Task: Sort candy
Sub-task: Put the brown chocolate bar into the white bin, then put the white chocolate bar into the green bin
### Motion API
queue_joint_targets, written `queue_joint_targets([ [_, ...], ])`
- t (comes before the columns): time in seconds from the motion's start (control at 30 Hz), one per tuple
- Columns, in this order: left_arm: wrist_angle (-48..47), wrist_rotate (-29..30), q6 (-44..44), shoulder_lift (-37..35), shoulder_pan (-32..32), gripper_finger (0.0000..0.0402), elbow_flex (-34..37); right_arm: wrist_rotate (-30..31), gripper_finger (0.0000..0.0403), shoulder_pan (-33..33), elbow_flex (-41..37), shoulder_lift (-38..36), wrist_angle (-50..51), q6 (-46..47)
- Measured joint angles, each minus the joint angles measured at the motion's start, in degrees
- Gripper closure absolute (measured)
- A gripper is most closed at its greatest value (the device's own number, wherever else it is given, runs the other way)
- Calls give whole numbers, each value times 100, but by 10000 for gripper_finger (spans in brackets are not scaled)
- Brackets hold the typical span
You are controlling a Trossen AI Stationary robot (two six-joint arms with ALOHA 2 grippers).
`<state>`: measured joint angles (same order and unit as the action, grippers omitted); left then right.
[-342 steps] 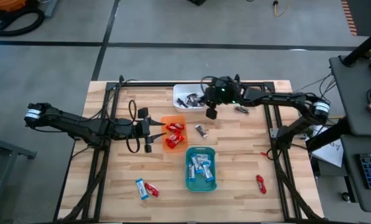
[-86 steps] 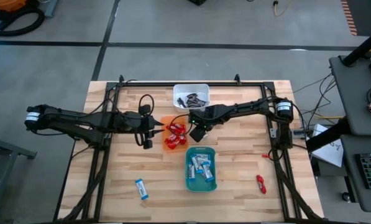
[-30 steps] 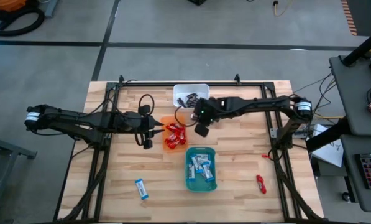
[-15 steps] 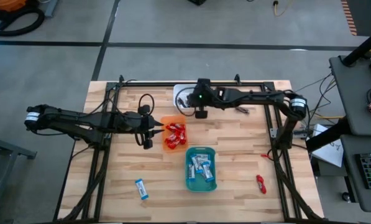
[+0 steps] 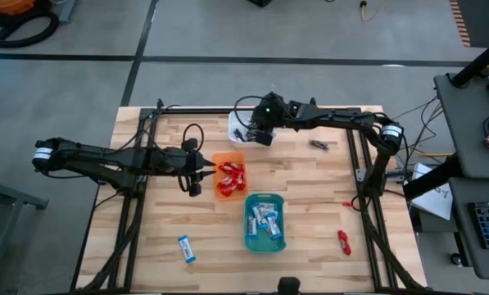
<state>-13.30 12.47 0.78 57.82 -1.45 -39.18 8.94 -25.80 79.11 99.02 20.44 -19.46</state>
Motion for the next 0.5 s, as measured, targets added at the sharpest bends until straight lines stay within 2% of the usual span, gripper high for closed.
queue_joint_targets([
  [0.1,0,0,-1,0,0,308,0,-19,284,0,0,0,36,72],
  [0.3,-17,-2,63,2,-1,308,0,-14,280,0,1,-27,99,409],
  [0.37,-67,-63,220,2,0,308,0,-15,280,3,73,-79,347,628],
  [0.5,-184,-658,567,-2,-28,308,0,-19,280,33,454,-194,1438,1194],
])
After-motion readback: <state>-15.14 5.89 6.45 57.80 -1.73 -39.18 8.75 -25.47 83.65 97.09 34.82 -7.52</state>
